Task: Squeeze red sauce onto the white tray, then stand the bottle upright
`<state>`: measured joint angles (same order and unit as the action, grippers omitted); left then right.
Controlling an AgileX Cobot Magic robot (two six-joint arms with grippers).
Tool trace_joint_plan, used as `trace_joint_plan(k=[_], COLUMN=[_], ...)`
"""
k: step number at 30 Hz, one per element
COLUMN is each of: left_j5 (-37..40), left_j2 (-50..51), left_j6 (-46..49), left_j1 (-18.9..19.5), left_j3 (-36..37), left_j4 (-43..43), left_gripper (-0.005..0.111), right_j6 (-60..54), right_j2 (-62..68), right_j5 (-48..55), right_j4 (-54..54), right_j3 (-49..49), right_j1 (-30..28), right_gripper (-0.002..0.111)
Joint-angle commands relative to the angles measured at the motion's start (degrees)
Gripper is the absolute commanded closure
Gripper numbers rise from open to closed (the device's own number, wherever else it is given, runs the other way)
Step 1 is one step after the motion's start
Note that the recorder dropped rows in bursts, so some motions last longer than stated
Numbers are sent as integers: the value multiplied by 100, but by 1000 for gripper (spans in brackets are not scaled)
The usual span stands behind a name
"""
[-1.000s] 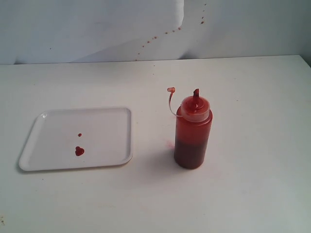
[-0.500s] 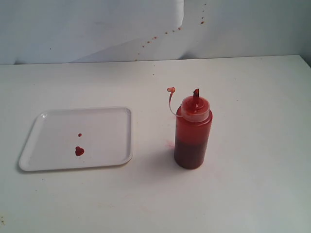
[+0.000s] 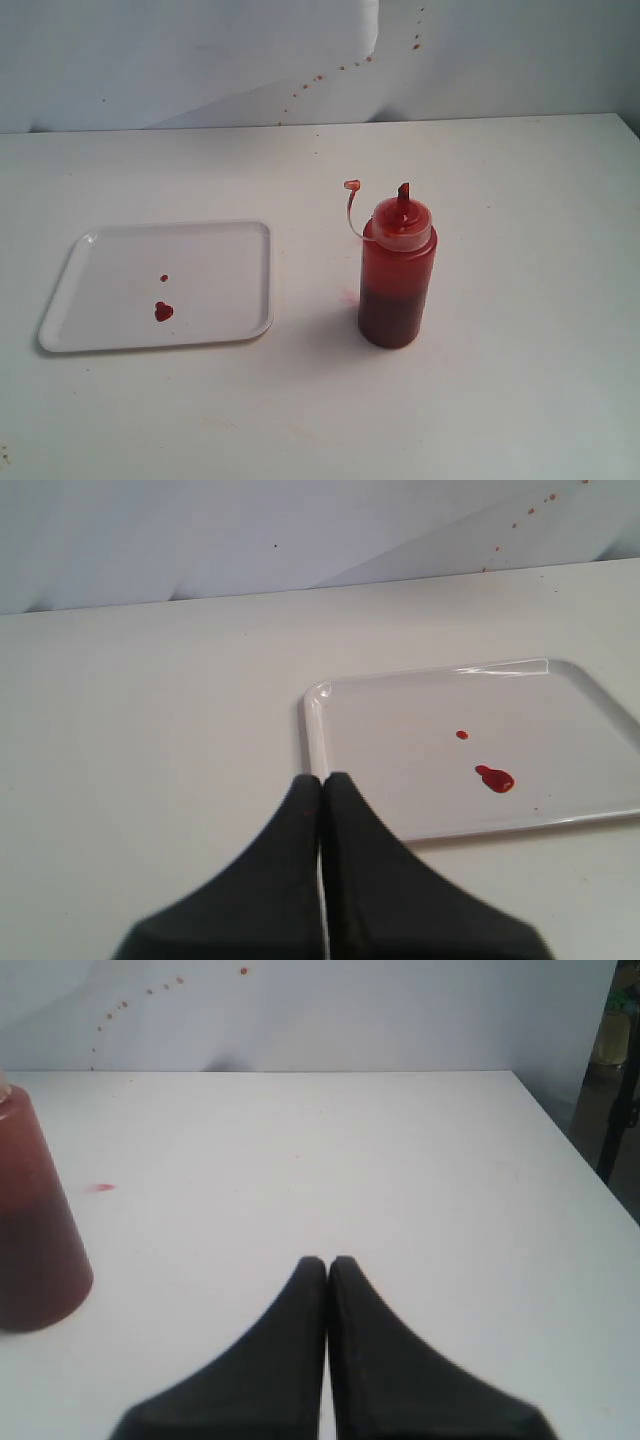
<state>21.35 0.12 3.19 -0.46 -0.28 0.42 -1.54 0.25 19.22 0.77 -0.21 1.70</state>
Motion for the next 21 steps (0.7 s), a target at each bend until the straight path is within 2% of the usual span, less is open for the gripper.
trace_joint_plan(k=[1, 14, 21], left_j5=[-53, -53, -53], left_j2=[-12, -12, -12], left_j6=[33, 33, 33], left_j1=[-18, -18, -18], left_j3=[28, 28, 28], left_j4=[-42, -42, -42], left_gripper=[107, 107, 107], right_j6=[-12, -202, -240], right_j2=[-25, -25, -25], right_j5=[23, 57, 57], right_j4=[-77, -77, -122], right_j3=[21, 21, 21], right_j1=[-46, -36, 176], right_gripper=[108, 108, 108])
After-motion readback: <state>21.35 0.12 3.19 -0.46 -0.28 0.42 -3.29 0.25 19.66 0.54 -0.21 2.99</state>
